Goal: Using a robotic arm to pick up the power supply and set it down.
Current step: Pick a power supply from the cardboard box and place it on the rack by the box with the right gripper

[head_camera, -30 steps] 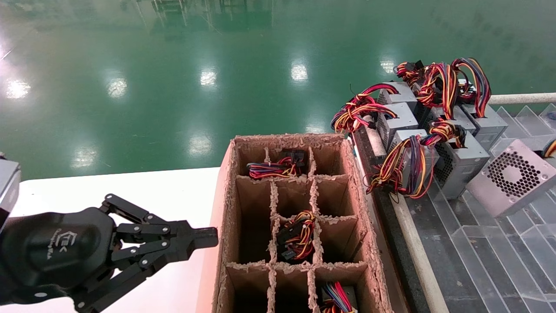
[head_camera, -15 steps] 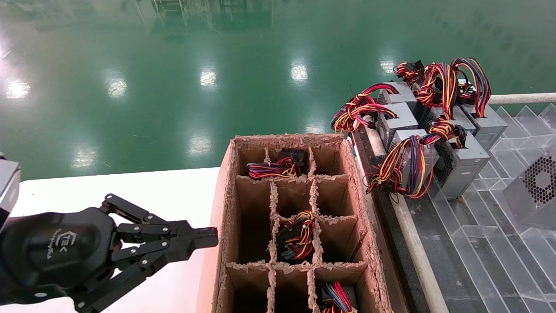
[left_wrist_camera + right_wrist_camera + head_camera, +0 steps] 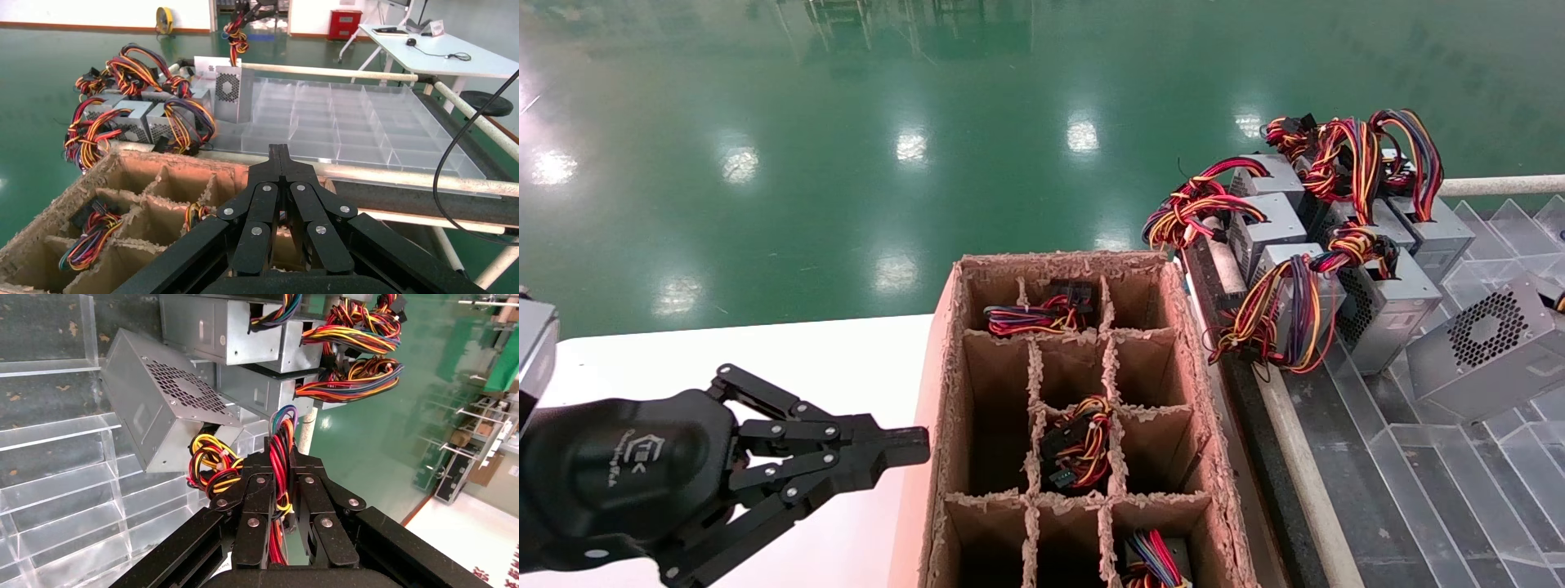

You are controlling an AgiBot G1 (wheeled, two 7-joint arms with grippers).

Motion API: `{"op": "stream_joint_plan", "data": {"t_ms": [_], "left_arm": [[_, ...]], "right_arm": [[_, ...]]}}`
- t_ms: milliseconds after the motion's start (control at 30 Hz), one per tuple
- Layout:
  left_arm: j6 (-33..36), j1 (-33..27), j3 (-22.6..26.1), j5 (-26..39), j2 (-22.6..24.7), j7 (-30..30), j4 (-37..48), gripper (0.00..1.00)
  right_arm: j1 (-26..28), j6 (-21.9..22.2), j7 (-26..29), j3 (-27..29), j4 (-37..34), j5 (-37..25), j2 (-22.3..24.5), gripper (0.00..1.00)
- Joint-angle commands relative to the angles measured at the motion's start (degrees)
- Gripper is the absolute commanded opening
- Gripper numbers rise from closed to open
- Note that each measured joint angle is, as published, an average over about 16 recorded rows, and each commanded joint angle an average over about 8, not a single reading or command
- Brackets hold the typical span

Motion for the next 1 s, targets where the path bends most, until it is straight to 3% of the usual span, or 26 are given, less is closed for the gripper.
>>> {"op": "stream_joint_plan", "data": {"t_ms": [33, 1000], "left_arm": [[0.0, 0.0, 0.0, 0.0, 0.0, 0.0, 0.0, 0.00], [0.0, 0.0, 0.0, 0.0, 0.0, 0.0, 0.0, 0.00]], "right_arm": [[-0.5, 0.8, 0.0, -0.2, 0.0, 0.0, 0.2, 0.00], [-2.3, 5.4, -2.0, -0.7, -0.7, -1.9, 0.9, 0.00]]}}
